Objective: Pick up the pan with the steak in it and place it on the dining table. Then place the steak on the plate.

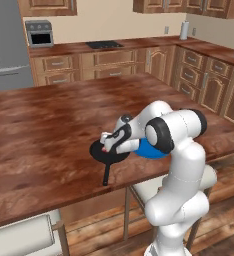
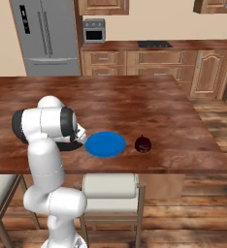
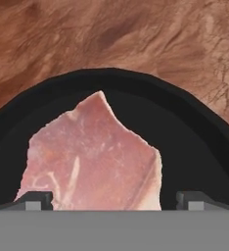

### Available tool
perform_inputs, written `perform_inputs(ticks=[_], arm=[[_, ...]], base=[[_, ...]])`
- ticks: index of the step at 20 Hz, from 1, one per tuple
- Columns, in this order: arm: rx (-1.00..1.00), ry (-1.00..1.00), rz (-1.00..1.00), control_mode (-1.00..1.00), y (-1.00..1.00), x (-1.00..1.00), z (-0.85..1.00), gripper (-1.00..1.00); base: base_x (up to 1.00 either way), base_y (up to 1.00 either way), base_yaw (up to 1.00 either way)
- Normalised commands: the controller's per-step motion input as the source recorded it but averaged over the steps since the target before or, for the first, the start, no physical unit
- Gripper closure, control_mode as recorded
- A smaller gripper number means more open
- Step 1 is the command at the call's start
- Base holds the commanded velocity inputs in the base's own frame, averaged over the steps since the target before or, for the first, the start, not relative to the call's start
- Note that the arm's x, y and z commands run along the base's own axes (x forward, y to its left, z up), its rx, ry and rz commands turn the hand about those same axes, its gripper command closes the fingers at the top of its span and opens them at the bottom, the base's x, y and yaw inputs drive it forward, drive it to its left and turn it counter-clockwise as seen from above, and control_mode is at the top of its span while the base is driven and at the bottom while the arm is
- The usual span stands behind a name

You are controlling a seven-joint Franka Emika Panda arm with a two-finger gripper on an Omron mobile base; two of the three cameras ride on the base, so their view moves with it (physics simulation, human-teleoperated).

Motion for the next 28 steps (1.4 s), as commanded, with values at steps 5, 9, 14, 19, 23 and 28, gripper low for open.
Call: perform_inputs(ticks=[5,9,14,19,23,28], arm=[[0.01,0.0,0.0,-1.0,0.0,0.0,-0.03,1.0],[0.0,0.0,0.0,-1.0,0.0,0.0,0.0,1.0],[0.0,0.0,0.0,-1.0,0.0,0.0,0.0,1.0],[0.01,0.0,-0.01,-1.0,-0.02,0.0,0.05,1.0],[0.03,0.0,-0.06,-1.0,-0.21,-0.04,0.21,1.0],[0.01,0.0,-0.13,-1.0,-0.46,-0.27,0.13,1.0]], base=[[0.0,0.0,0.0],[0.0,0.0,0.0],[0.0,0.0,0.0],[0.0,0.0,0.0],[0.0,0.0,0.0],[0.0,0.0,0.0]])
